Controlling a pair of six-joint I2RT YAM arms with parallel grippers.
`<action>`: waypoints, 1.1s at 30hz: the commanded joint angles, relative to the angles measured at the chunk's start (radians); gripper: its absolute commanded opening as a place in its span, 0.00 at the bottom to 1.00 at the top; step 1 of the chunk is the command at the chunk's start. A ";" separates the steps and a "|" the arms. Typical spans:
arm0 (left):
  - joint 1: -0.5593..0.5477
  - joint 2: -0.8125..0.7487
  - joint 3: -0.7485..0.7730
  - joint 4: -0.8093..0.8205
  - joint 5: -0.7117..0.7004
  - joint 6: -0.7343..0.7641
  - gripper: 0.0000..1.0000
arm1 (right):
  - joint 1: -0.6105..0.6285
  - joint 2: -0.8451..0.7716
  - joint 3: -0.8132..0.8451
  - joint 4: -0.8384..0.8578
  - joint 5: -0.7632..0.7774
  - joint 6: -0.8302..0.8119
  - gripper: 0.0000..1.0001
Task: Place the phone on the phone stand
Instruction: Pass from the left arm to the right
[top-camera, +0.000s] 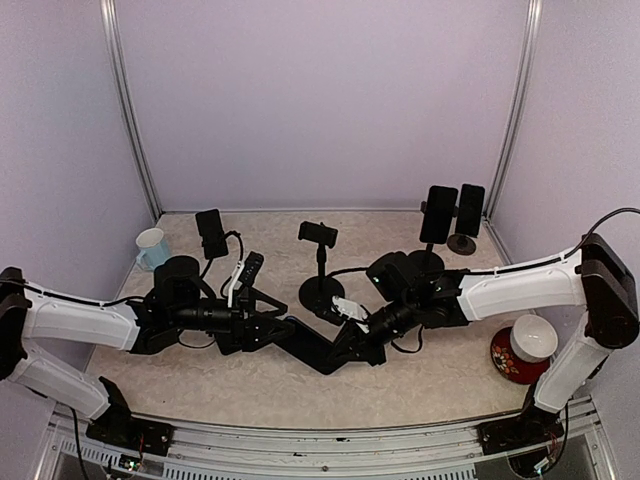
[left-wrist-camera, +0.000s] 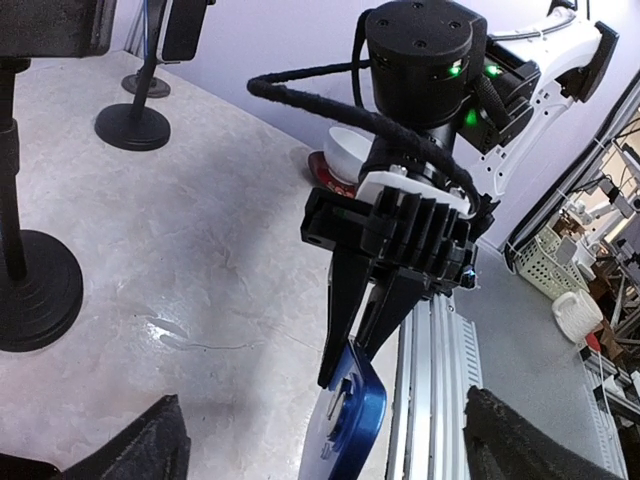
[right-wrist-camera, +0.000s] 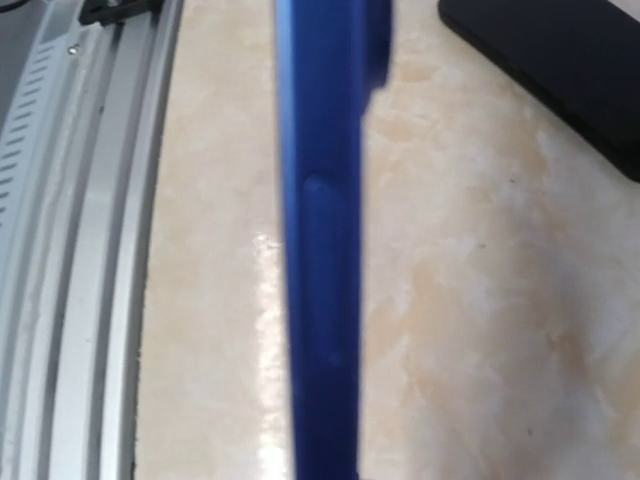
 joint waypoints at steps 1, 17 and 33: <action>0.002 -0.026 -0.005 0.015 -0.047 0.003 0.99 | 0.001 -0.004 0.013 0.034 0.038 0.001 0.04; 0.000 -0.036 -0.014 0.031 -0.153 -0.029 0.99 | 0.001 -0.088 -0.043 0.126 0.308 0.038 0.00; -0.013 0.006 -0.002 0.033 -0.188 -0.065 0.99 | 0.004 -0.096 -0.052 0.147 0.426 0.053 0.00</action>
